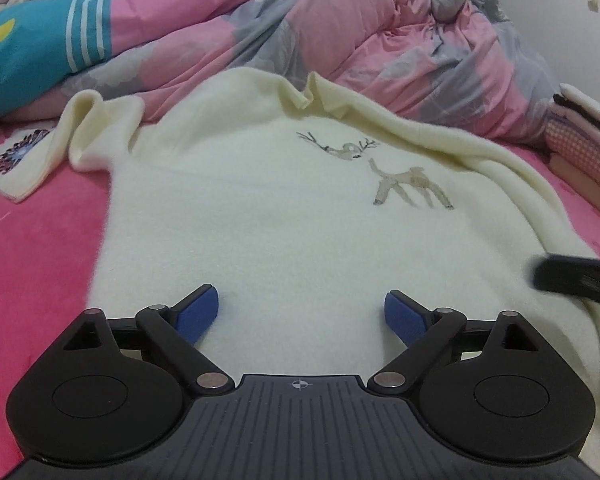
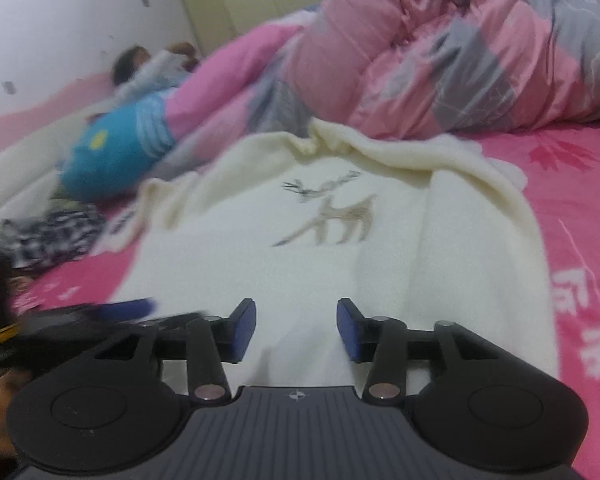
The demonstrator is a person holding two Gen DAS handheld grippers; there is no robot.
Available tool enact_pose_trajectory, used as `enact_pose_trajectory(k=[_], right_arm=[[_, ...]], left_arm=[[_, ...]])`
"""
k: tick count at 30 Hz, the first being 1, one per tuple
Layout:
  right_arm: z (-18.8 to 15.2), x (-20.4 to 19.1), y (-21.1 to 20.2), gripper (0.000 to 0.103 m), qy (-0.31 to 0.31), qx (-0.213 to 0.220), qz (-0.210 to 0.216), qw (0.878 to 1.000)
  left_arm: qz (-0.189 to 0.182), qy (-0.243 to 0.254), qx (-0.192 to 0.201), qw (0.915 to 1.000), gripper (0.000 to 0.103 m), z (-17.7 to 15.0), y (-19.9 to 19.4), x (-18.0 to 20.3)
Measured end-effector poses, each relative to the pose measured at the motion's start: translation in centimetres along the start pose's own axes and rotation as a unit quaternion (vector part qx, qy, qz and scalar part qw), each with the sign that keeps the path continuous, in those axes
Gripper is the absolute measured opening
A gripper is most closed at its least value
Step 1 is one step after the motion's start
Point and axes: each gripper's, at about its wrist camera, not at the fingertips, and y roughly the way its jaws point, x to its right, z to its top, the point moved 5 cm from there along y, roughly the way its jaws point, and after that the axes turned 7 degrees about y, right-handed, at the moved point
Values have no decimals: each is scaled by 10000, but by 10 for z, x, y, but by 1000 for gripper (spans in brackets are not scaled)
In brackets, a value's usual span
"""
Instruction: Fold clothes
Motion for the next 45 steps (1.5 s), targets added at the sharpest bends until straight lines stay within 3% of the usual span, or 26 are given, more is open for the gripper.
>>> enact_pose_trajectory(k=[4,9,13,15,17,19,21,24,29,31,37,42,45], right_arm=[[-9,5,-52,53,50,134,105,9998],[-5,65,-109,59,897,692,-690,9912],[-16,103,-105,62,1831,425,-725,9795],[-21,104,-90,70,1871,170,-592,9804],[-26,100,-72,71,1728,-26,-506,9836],[-22,94,-61,53,1548,-4,-565,9863],[-17,90,-62,8,1471,88,-548,9876],[0,81,-79,6,1172,570,-584,9897],[58,77,-100,6,863,1424,-570,9844],[86,83,-91,6,844,1501,-552,9835],[208,115,-24,5,722,1626,-969,9793],[323,119,28,5,305,2286,-1579,9602],[354,123,66,5,87,2546,-1974,9466]], left_arm=[[46,87,-39,9999,94,0,2,3],[109,183,-90,9997,95,0,4,6],[145,220,-107,9996,95,0,4,8],[155,231,-111,9996,95,-1,5,9],[167,243,-113,9995,95,-1,5,9],[173,249,-114,9995,95,-1,5,9],[176,254,-116,9995,95,-1,5,9],[178,265,-116,9994,95,-1,5,8],[182,275,-119,9994,95,-1,5,8],[183,278,-117,9994,95,-1,5,8],[191,276,-97,9994,95,-1,5,10],[210,291,-35,9994,95,-1,5,10],[190,270,-17,9995,95,-1,5,9]])
